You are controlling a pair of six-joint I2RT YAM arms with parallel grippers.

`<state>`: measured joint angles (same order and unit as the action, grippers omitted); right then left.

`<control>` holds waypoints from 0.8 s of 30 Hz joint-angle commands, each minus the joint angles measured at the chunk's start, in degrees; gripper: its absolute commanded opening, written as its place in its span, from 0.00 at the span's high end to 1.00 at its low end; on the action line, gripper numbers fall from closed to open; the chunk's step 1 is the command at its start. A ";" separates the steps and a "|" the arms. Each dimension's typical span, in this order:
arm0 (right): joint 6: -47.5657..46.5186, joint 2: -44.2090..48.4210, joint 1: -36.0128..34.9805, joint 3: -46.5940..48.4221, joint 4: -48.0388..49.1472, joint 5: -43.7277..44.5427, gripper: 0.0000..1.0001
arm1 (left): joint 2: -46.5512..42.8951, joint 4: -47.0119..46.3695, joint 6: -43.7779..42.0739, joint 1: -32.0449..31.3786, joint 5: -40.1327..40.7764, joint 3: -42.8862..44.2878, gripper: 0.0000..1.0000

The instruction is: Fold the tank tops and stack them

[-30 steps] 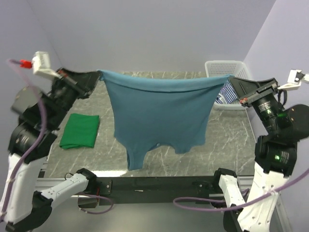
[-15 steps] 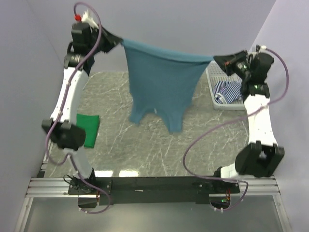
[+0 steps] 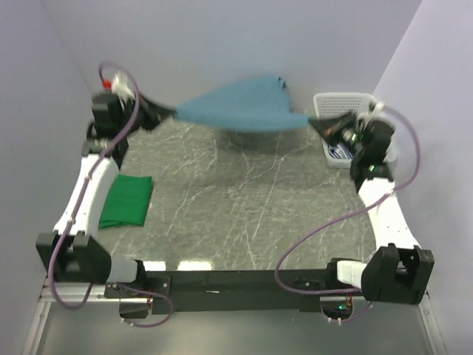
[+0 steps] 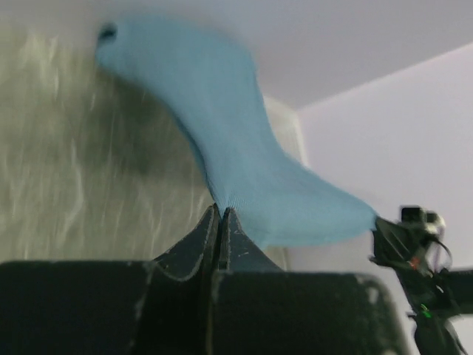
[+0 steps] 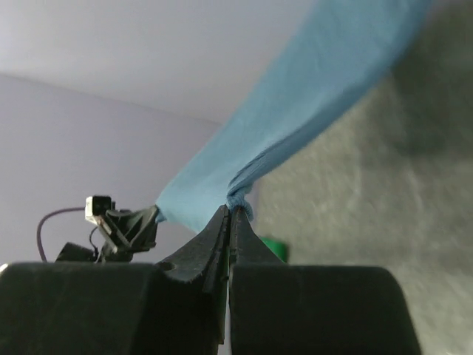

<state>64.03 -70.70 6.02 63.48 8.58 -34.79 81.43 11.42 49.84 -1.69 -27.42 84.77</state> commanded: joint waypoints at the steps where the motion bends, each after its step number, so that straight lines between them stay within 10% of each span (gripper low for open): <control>1: -2.33 4.24 0.22 -19.10 2.23 1.29 1.00 | -8.19 -7.01 1.92 -0.94 -0.71 -19.33 0.99; 11: -3.31 22.15 4.44 -52.84 -3.38 2.44 0.97 | -19.81 -15.81 7.27 -16.05 10.19 -61.71 0.99; 18: -4.61 40.35 4.96 -54.01 -23.67 8.93 0.53 | -29.38 -9.51 12.12 -19.31 14.85 -66.67 0.98; 24: -10.85 50.13 4.96 -46.09 -35.65 20.36 0.42 | -37.12 -1.42 10.89 -19.93 15.47 -65.35 0.72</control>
<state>57.82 -21.98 10.68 11.97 -20.14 -21.93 46.59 6.02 60.84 -21.19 -13.56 17.61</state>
